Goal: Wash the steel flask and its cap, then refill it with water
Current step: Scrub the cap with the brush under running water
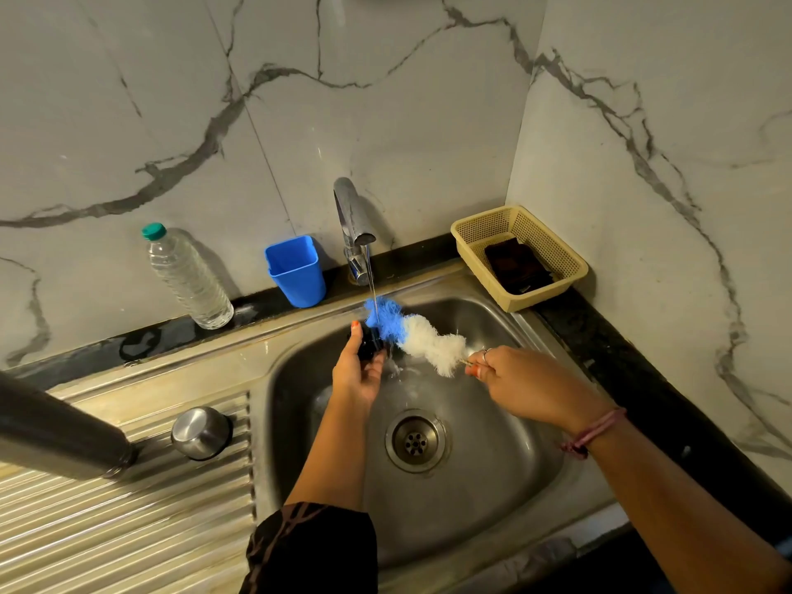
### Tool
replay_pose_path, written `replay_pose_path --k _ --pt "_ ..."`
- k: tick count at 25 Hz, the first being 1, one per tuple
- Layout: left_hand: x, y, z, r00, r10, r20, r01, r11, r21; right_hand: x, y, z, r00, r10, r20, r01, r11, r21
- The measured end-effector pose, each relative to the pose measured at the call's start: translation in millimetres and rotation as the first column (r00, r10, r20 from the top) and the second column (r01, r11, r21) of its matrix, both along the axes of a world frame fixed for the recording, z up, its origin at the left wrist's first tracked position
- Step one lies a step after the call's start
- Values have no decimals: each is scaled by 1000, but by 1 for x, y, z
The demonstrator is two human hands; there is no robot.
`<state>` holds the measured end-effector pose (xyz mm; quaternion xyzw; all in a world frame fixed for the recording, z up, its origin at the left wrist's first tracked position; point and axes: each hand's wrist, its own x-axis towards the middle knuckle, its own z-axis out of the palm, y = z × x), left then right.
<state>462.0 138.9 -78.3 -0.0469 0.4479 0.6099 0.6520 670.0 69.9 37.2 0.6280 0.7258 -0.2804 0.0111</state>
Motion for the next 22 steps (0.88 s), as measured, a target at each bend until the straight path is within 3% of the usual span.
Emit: replay_pose_path --k 6,8,11,17,22 --pt "4 6 -9 995 -29 -92 29 1000 5 -12 -7 5 993 42 107 -55 992 117" --pt "9 3 -10 992 -77 -101 83 995 48 -19 -3 6 989 24 143 -40 993 114" --pt "8 3 -13 993 -24 -119 30 998 52 -15 -2 13 990 55 132 -69 992 103" --pt "11 -2 -8 998 -40 -46 46 988 145 -26 1 27 978 43 203 -60 995 78" --pt "12 4 -7 995 58 -76 -46 987 152 -17 8 19 987 74 141 -81 996 45"
